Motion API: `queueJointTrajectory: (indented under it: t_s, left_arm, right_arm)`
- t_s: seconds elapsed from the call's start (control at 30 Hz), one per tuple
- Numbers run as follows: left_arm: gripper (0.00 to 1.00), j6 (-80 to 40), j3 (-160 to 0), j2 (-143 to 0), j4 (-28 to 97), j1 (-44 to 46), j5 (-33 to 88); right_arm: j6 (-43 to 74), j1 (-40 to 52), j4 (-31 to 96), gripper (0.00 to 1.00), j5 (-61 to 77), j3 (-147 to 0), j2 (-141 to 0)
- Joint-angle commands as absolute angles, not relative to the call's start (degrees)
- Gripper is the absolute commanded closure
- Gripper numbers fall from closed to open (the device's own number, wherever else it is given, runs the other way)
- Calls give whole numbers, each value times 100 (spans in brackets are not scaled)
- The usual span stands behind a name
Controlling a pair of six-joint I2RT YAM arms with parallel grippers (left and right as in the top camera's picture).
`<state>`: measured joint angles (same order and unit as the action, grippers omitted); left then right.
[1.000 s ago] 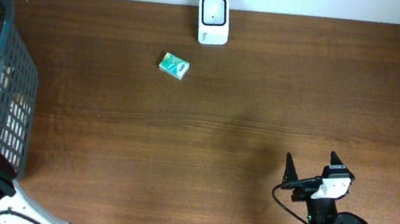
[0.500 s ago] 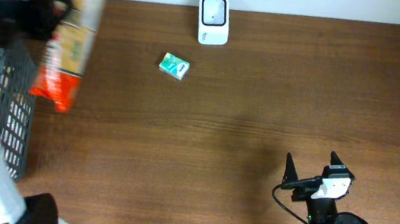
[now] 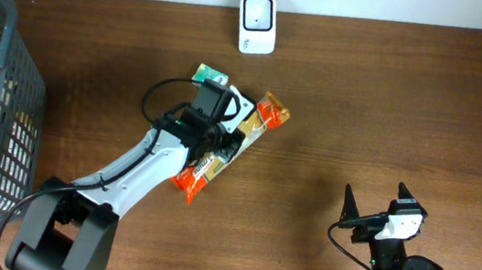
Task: Scan the item barcode
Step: 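Lift the spaghetti pack out and lay it on the table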
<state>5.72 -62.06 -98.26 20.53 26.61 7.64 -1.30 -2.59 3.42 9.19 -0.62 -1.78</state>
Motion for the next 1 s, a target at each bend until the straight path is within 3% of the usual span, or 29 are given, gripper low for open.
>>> queueJointTrajectory:
  t_s: [0.0,0.07,0.1,0.3,0.4,0.53,0.7,0.8,0.97]
  left_arm:
    - [36,611,-6228,-9572,1581,2641,298]
    - [4,611,-6873,-9321,1865,2366,143]
    - [1,611,-7220,-9161,2123,2178,143]
    - [1,607,-9544,-8318,3870,165,-1024]
    - [1,242,-9574,-8215,4139,-1472,-1516]
    - [1,-217,-9279,-8545,4311,-2930,-1437]
    - [1,593,-9249,-9389,4355,-3669,-760]
    - [0,1645,-9249,-10149,4388,-3854,-705]
    - [1,2290,-9249,-10796,4383,-4143,-676]
  right_arm:
    - [-84,-287,366,1,991,-32,-148]
    - [-84,-287,366,1,991,-32,-148]
    - [-84,-287,366,1,991,-32,-148]
    - [-84,-287,366,1,991,-32,-148]
    - [-84,-287,366,1,991,-32,-148]
    - [-84,-287,366,1,991,-32,-148]
    - [-84,-287,366,1,991,-32,-148]
    - [-84,-287,366,1,989,-32,-148]
    - [-84,-287,366,1,991,-32,-148]
